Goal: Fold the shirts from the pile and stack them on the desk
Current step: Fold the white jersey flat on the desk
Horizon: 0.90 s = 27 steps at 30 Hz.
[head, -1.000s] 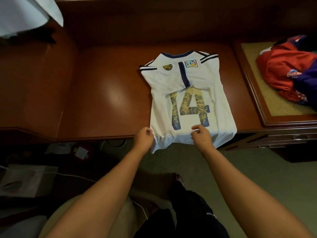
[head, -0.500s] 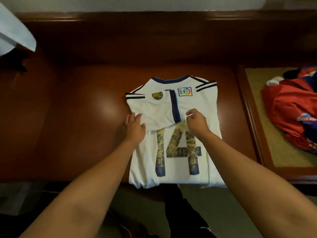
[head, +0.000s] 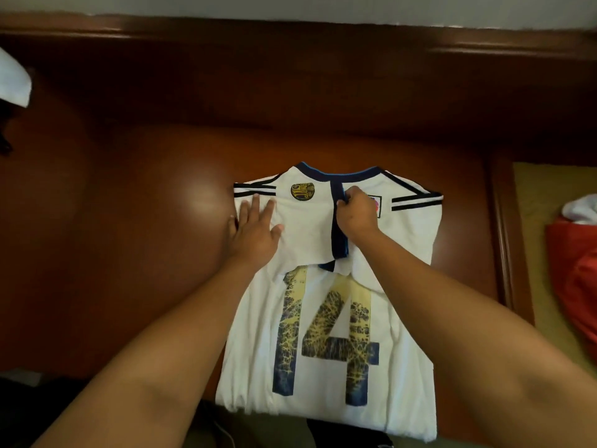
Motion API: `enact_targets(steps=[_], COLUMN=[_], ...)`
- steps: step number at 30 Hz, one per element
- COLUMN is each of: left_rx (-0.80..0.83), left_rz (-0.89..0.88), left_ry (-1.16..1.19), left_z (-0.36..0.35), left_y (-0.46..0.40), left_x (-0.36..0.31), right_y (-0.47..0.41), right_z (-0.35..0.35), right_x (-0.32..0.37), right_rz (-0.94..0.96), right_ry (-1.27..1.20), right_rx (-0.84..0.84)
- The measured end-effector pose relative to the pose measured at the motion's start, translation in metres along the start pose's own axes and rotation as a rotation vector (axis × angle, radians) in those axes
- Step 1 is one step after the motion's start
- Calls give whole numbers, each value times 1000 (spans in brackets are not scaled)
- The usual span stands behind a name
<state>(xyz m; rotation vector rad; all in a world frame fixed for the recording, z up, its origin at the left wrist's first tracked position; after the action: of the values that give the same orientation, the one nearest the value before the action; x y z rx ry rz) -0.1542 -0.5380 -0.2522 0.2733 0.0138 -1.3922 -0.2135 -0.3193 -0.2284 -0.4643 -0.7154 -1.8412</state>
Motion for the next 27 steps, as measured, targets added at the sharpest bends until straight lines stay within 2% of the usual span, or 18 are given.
enact_targets(steps=[6, 8, 10, 12, 15, 21, 27], left_rx=[2, -56, -97, -86, -64, -111, -60], left_rz=[-24, -83, -178, -238, -233, -181, -188], left_ry=[35, 27, 26, 9, -23, -37, 6], left_z=[7, 8, 4, -7, -22, -23, -17], left_y=[-7, 17, 45, 64, 68, 37, -2], left_x=[-14, -21, -28, -27, -20, -19, -26], right_y=[1, 30, 63, 82, 81, 36, -3], right_z=[26, 46, 64, 58, 34, 25, 26], right_x=[-8, -34, -70, -103, -125, -113, -93], right_rz=[0, 112, 161, 131, 169, 250, 259], right_ry=[-83, 9, 224, 373, 497, 565, 587], right_rx=[-73, -194, -305, -229, -77, -80, -93])
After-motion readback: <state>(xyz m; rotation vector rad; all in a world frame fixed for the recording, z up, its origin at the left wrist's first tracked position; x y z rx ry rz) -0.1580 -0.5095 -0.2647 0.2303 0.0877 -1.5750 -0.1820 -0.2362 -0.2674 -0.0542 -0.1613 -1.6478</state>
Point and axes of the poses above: each hand's wrist, its own y-axis away from the middle knuckle, its own z-axis out of the back of the hand, x = y × z, the point moved 9 cm from there along -y, towards the middle knuckle, and after that the axes turned 11 degrees about -x, right-handed, at the moved point
